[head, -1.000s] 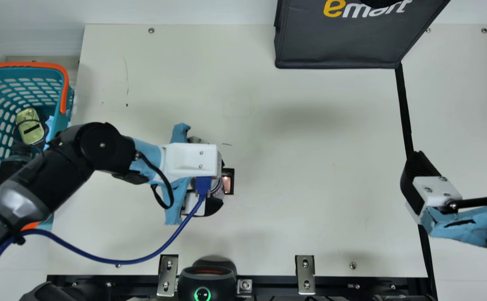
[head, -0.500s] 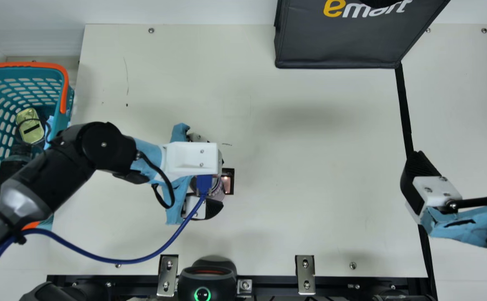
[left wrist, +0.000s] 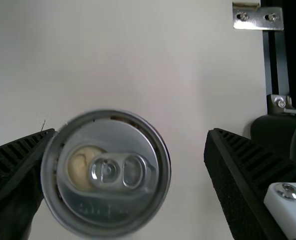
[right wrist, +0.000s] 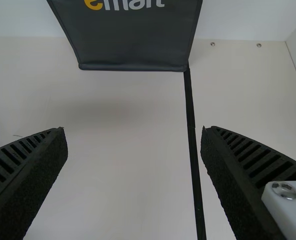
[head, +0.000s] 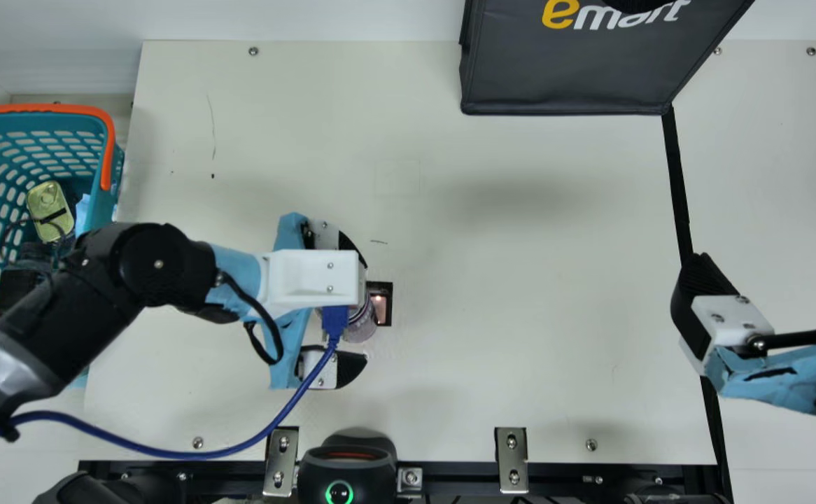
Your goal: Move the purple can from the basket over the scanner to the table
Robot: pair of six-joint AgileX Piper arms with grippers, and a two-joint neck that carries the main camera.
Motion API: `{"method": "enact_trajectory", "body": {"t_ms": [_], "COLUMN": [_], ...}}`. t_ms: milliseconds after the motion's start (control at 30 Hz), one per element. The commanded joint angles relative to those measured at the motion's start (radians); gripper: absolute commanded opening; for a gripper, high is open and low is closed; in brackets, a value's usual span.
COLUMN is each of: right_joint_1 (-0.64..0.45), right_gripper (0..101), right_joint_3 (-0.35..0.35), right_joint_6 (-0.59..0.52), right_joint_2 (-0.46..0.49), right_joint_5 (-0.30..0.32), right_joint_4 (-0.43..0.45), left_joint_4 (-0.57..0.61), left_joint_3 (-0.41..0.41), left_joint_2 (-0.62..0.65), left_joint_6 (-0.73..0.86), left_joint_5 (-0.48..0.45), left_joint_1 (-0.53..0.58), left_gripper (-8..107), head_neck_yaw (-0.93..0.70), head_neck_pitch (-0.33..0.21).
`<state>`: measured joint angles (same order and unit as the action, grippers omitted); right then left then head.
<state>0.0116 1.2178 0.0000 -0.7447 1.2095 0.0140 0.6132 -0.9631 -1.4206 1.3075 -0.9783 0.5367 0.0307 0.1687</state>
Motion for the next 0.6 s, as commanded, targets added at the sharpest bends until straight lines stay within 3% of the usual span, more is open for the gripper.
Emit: {"method": "enact_trajectory", "body": {"t_ms": [0,300,567], "right_joint_1": [0.000,0.000,0.000], "right_gripper": [95,95,95], "right_joint_3": [0.000,0.000,0.000], "right_joint_6": [0.000,0.000,0.000], "right_joint_2": [0.000,0.000,0.000], "right_joint_5": [0.000,-0.001,-0.001], "right_joint_4": [0.000,0.000,0.000], "left_joint_4": [-0.038,-0.200,-0.362], "left_joint_3": [0.011,0.085,0.128], "left_joint_2": [0.020,0.167,0.369], "left_joint_6": [-0.031,-0.190,-0.474], "left_joint_5": [0.005,0.010,0.040], "left_joint_1": [-0.001,-0.017,-0.021], "left_gripper": [90,90,90], "head_neck_yaw": [-0.003,-0.003,-0.003], "head_neck_pitch": [-0.030,-0.030,-0.030]}}
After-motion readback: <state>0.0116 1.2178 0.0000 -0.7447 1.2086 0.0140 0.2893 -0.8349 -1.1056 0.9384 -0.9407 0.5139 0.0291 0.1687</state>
